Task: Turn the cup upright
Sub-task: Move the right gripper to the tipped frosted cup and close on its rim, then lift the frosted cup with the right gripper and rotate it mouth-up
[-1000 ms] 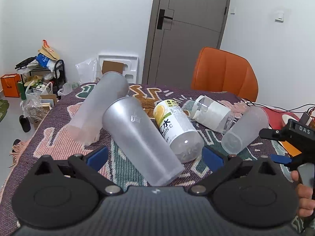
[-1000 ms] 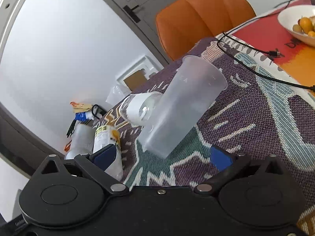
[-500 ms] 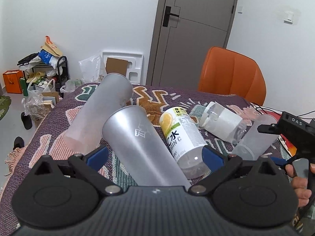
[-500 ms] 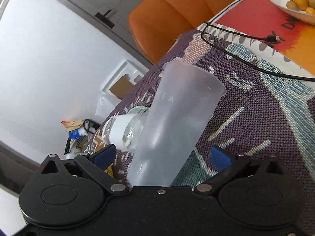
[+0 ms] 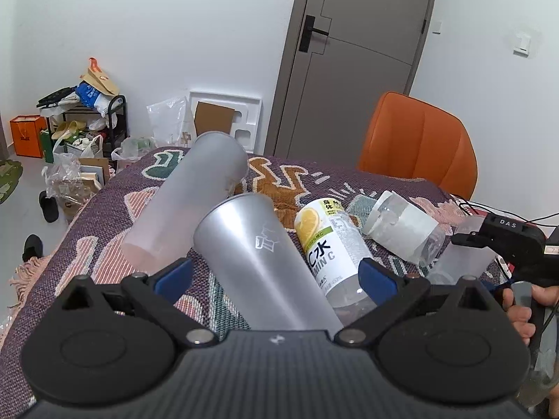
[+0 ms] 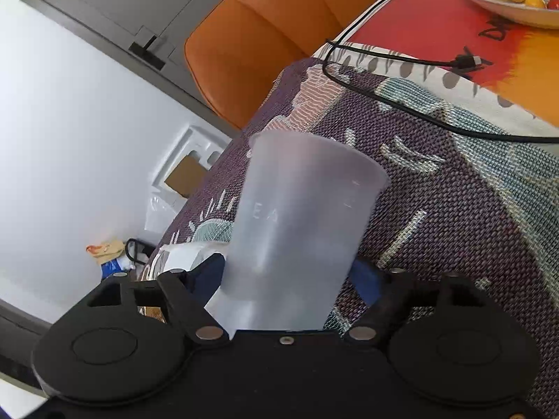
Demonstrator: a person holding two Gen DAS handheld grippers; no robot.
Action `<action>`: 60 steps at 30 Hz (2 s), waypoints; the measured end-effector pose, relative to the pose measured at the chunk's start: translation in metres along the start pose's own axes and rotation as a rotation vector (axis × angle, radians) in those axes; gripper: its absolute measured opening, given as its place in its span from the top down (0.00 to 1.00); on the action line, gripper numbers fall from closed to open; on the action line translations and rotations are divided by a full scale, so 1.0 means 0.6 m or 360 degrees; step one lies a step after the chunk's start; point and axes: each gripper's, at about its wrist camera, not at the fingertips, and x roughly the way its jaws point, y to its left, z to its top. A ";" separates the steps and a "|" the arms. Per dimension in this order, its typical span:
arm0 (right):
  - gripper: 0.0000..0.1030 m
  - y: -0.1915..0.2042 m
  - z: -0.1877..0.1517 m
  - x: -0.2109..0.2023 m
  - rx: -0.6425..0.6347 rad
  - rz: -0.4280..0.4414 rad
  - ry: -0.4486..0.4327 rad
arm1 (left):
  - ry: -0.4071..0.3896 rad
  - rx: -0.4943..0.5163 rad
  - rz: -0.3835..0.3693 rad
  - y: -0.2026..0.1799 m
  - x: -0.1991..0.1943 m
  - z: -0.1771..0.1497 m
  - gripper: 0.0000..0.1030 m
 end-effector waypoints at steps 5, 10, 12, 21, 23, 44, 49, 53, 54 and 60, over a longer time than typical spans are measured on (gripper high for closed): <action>0.36 -0.018 -0.003 -0.018 0.0063 0.0055 0.0019 | 0.0003 -0.0014 -0.0009 0.002 -0.009 -0.005 0.02; 0.36 -0.026 -0.014 -0.049 0.0074 0.0127 0.0012 | -0.0021 -0.0001 -0.0020 -0.004 -0.028 -0.008 0.02; 0.36 -0.027 -0.019 -0.065 0.0076 0.0163 0.0013 | -0.0031 0.0004 -0.0025 -0.007 -0.037 -0.012 0.02; 0.36 -0.027 -0.053 -0.139 0.0001 0.0294 0.0029 | -0.0080 0.0036 -0.0024 -0.009 -0.092 -0.036 0.02; 0.36 -0.027 -0.064 -0.152 -0.0012 0.0315 0.0037 | -0.0090 0.0040 -0.0027 -0.008 -0.105 -0.043 0.02; 0.36 -0.024 -0.206 -0.263 -0.0155 0.0453 0.0155 | -0.0120 0.0033 -0.0021 0.028 -0.230 -0.143 0.02; 0.36 -0.018 -0.234 -0.274 -0.0203 0.0470 0.0211 | -0.0117 0.0020 0.0004 0.043 -0.253 -0.166 0.02; 0.36 -0.012 -0.261 -0.276 -0.0242 0.0473 0.0267 | -0.0112 0.0006 0.0025 0.056 -0.267 -0.179 0.02; 0.36 -0.010 -0.267 -0.275 -0.0250 0.0472 0.0280 | -0.0112 0.0005 0.0032 0.059 -0.271 -0.182 0.02; 0.36 -0.001 -0.300 -0.266 -0.0279 0.0474 0.0357 | -0.0113 -0.0004 0.0070 0.077 -0.286 -0.197 0.02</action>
